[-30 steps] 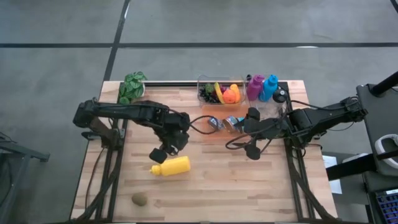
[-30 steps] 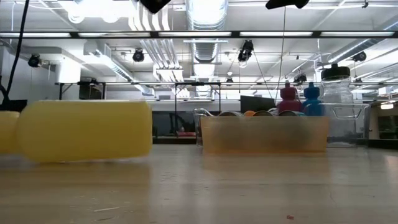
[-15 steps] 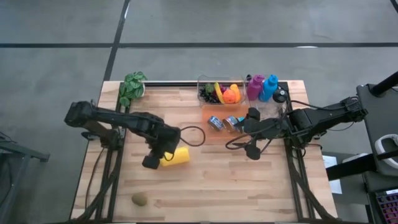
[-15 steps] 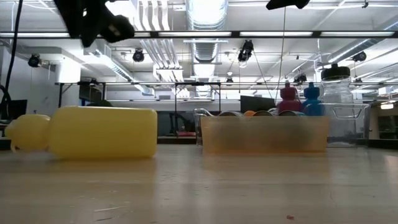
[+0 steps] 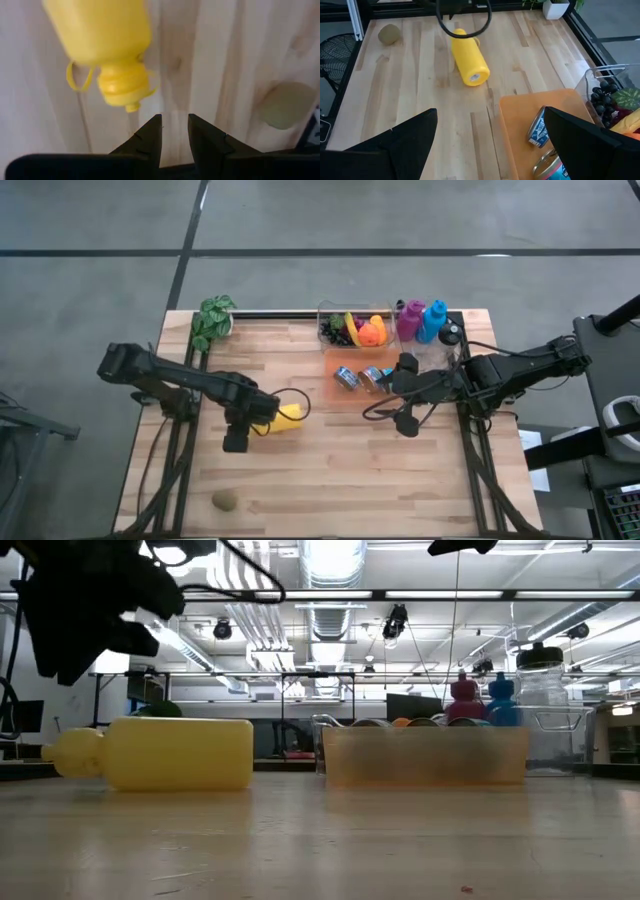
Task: Pick & Place Food Item
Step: Put the yellow water bottle into the right transparent bin
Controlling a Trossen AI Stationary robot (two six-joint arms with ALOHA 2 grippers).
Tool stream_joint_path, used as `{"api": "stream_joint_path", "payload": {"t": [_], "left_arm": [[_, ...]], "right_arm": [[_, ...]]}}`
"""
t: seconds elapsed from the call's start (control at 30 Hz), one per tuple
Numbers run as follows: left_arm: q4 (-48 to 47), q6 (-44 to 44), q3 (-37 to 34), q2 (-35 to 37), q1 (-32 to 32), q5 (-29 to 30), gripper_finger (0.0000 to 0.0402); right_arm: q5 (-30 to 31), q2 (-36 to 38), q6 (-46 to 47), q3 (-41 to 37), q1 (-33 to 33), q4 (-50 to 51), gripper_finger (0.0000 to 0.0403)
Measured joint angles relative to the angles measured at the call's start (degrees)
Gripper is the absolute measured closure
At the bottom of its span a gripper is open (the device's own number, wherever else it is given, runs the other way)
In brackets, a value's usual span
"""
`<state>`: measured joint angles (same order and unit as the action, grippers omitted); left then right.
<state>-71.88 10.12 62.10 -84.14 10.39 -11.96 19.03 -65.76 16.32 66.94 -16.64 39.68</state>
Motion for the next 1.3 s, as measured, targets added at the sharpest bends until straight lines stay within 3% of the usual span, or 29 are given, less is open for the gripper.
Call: {"api": "stream_joint_path", "payload": {"t": [0.33, 0.7, 1.3], "left_arm": [[0.91, 8.31, -5.29, 0.00, -2.36, 2.13, 0.0304], [5.18, 3.09, -10.29, 0.01, -1.33, -4.97, 0.0304], [11.75, 1.35, -15.58, 0.02, -0.67, -5.84, 0.0304]], "right_arm": [[0.00, 0.00, -0.15, 0.00, 0.00, 0.00, 0.0039], [0.00, 0.00, -0.46, 0.00, 0.00, 0.39, 0.0039], [0.00, -0.02, -0.47, -0.70, 0.00, 0.50, 0.0039]]}}
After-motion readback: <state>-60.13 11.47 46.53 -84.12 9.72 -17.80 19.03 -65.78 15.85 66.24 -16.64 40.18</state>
